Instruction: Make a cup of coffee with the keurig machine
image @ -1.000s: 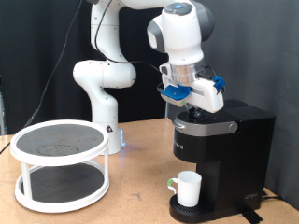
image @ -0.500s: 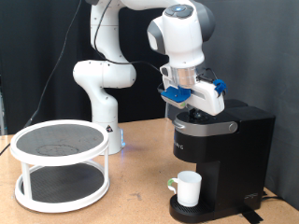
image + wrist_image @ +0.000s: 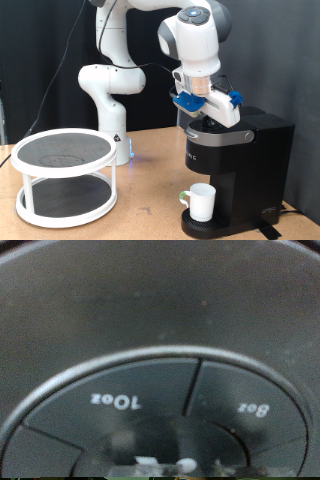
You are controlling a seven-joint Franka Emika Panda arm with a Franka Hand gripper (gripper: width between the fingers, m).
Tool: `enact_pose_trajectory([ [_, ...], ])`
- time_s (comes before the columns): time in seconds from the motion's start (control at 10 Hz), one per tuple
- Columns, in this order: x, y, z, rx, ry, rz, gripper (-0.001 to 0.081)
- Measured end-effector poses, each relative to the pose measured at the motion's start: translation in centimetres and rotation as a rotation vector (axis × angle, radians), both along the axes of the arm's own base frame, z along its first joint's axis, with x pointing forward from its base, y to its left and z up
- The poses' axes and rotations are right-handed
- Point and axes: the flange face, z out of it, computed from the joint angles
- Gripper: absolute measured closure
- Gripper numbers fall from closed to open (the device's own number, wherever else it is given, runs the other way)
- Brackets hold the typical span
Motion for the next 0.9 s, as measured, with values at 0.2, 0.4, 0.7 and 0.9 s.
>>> enact_pose_trajectory([
  [0.2,0.1,-0.03,-0.03,-0.005,0.015,-0.005,0.0806],
  [0.4,-0.05,-0.11,0.0,-0.023,0.048,-0.004,0.0806],
  [0.7,0.01,-0.19,-0.03,-0.029,0.051,-0.006,0.0806],
  [0.9,0.17,-0.22,0.14,-0.016,-0.076,-0.025,0.0806],
])
